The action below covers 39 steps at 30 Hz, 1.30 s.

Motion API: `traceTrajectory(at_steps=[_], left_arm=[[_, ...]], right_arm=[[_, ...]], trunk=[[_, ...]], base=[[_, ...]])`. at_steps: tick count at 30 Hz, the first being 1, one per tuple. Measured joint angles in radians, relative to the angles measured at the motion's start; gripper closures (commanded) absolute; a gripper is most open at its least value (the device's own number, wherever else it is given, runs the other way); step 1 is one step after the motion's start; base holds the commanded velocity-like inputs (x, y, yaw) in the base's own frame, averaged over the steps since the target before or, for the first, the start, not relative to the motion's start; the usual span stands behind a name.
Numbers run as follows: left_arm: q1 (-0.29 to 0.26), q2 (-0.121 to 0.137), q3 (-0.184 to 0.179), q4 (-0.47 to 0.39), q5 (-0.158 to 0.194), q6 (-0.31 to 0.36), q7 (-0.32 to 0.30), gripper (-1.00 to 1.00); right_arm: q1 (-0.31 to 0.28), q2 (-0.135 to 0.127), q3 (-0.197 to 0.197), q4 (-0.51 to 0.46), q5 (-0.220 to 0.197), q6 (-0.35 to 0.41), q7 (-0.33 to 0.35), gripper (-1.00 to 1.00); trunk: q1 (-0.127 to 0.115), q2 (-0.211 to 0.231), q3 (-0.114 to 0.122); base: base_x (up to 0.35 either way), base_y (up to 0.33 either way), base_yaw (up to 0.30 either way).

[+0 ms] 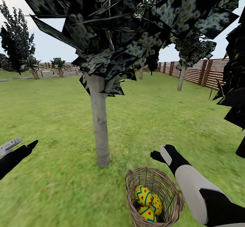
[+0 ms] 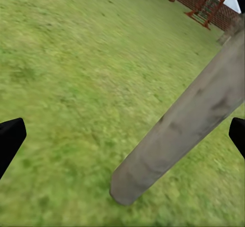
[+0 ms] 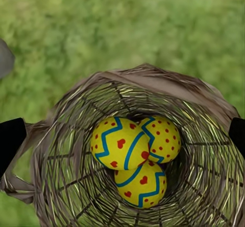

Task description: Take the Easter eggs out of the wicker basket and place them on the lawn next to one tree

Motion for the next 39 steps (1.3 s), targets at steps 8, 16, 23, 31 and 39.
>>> traceTrajectory(at_steps=[8,16,23,31,39], left_arm=[[0.0,0.0,0.0,0.0,0.0,0.001,0.0,-1.0],[0.0,0.001,0.0,0.001,0.0,0.0,0.001,-1.0],[0.0,0.001,0.0,0.001,0.0,0.001,0.001,-1.0],[0.0,0.0,0.0,0.002,0.0,0.0,0.001,-1.0],[0.0,0.0,0.0,0.001,0.0,0.0,0.001,-1.0]], right_arm=[[0.0,0.0,0.001,0.0,0.0,0.0,0.0,-1.0],[0.0,0.0,0.001,0.005,0.0,0.005,-0.005,-1.0],[-0.001,0.011,-0.003,0.013,0.0,0.013,-0.016,-1.0],[-0.001,0.018,-0.009,0.016,-0.001,0.04,-0.072,-1.0],[-0.001,0.021,-0.009,0.016,-0.016,0.091,-0.089,-1.0]], trunk=[[0.0,0.0,0.0],[0.0,0.0,0.0],[0.0,0.0,0.0],[0.0,0.0,0.0],[0.0,0.0,0.0]], base=[[0.048,0.0,0.0],[0.05,0.0,0.0],[0.017,0.0,0.0],[0.059,0.001,0.0],[0.009,0.047,0.0]])
